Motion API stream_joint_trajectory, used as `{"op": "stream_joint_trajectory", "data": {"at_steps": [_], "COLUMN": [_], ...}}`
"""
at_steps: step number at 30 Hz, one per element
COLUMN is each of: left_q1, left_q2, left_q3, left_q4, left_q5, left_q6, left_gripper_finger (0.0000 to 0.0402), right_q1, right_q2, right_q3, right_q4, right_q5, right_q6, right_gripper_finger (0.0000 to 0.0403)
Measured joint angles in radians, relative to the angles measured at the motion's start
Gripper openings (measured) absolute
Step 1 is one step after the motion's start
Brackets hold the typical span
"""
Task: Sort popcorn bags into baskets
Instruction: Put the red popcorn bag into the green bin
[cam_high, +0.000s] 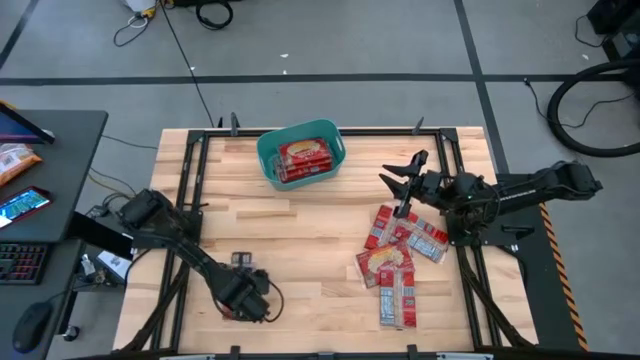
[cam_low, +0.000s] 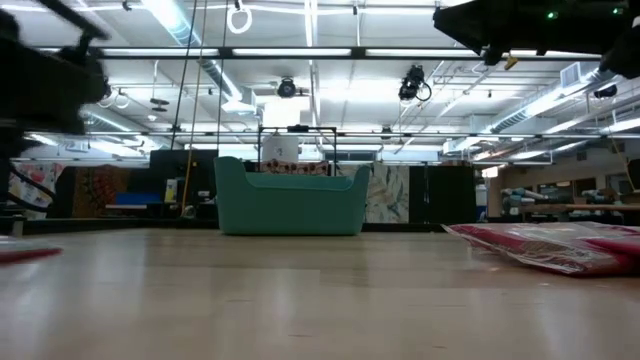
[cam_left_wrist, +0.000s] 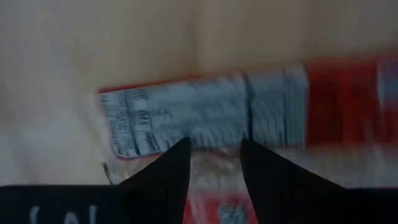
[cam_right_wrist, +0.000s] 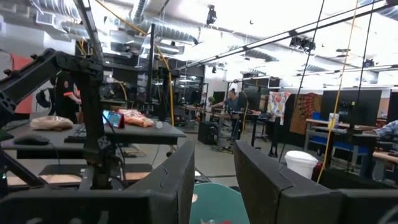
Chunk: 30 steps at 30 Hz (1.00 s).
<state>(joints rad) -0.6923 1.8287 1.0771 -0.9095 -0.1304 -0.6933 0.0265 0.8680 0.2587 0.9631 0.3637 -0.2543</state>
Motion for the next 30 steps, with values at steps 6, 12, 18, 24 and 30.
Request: {"op": "stream_joint_trajectory", "data": {"at_steps": [6, 12, 18, 24, 30], "left_q1": [0.06, 0.066, 0.04, 0.006, -0.053], "left_q2": [0.015, 0.009, 0.009, 0.009, 0.008], "left_q3": [0.021, 0.1, 0.108, 0.108, 0.107], "left_q4": [-0.04, -0.148, -0.176, -0.381, -0.546], "left_q5": [-0.307, -0.355, -0.301, -0.219, -0.206], "left_q6": [0.079, 0.157, 0.216, 0.186, 0.206], "left_gripper_finger": [0.0148, 0.0148, 0.0148, 0.0148, 0.0148], "right_q1": [0.0, 0.0, 0.019, 0.05, 0.057], "right_q2": [0.024, 0.042, 0.073, 0.076, 0.076], "right_q3": [0.0, 0.0, 0.0, 0.0, 0.0], "right_q4": [0.001, -0.011, -0.02, -0.02, -0.014], "right_q5": [0.0, 0.0, 0.0, 0.0, 0.0], "right_q6": [0.024, 0.086, 0.149, 0.154, 0.15], "right_gripper_finger": [0.0119, 0.0119, 0.0119, 0.0119, 0.0119]}}
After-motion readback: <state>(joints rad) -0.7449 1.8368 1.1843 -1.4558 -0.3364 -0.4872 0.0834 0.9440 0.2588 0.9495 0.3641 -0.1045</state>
